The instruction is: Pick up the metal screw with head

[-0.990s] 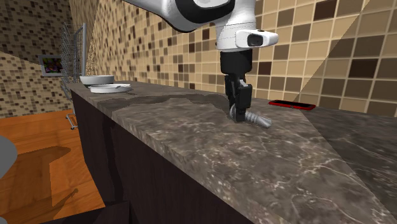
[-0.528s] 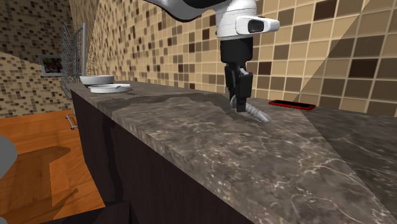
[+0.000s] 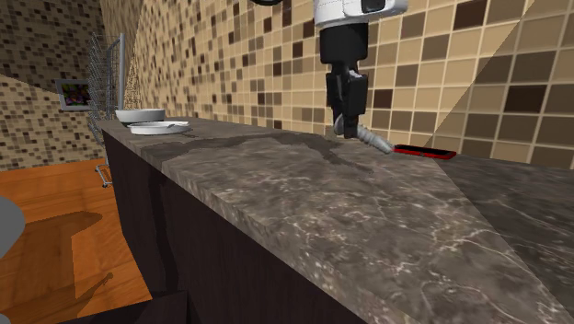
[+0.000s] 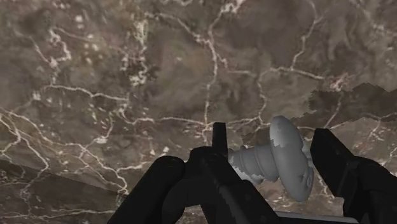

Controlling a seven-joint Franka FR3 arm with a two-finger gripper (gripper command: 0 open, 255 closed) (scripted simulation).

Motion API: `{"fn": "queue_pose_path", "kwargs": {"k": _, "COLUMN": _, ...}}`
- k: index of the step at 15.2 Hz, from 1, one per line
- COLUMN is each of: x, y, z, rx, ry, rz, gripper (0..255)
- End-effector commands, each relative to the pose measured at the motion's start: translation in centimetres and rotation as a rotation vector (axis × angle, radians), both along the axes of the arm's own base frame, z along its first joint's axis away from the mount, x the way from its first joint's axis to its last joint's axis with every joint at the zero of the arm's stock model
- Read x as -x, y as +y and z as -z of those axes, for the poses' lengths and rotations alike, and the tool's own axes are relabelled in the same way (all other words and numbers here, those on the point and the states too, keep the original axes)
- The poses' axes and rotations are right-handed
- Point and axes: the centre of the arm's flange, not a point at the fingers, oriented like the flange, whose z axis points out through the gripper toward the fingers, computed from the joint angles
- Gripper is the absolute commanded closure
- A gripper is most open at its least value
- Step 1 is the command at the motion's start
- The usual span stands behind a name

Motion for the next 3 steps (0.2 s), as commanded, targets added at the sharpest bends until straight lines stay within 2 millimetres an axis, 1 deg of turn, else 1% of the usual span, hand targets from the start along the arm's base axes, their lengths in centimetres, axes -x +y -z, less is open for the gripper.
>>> {"fn": "queue_pose_path", "kwargs": {"k": 1, "x": 0.05, "y": -0.05, "z": -1.11, "rx": 0.0, "ry": 0.0, "rz": 0.0, "gripper": 255}}
{"fn": "queue_pose_path", "kwargs": {"k": 3, "x": 0.05, "y": -0.05, "z": -1.19, "rx": 0.0, "ry": 0.0, "rz": 0.0, "gripper": 255}}
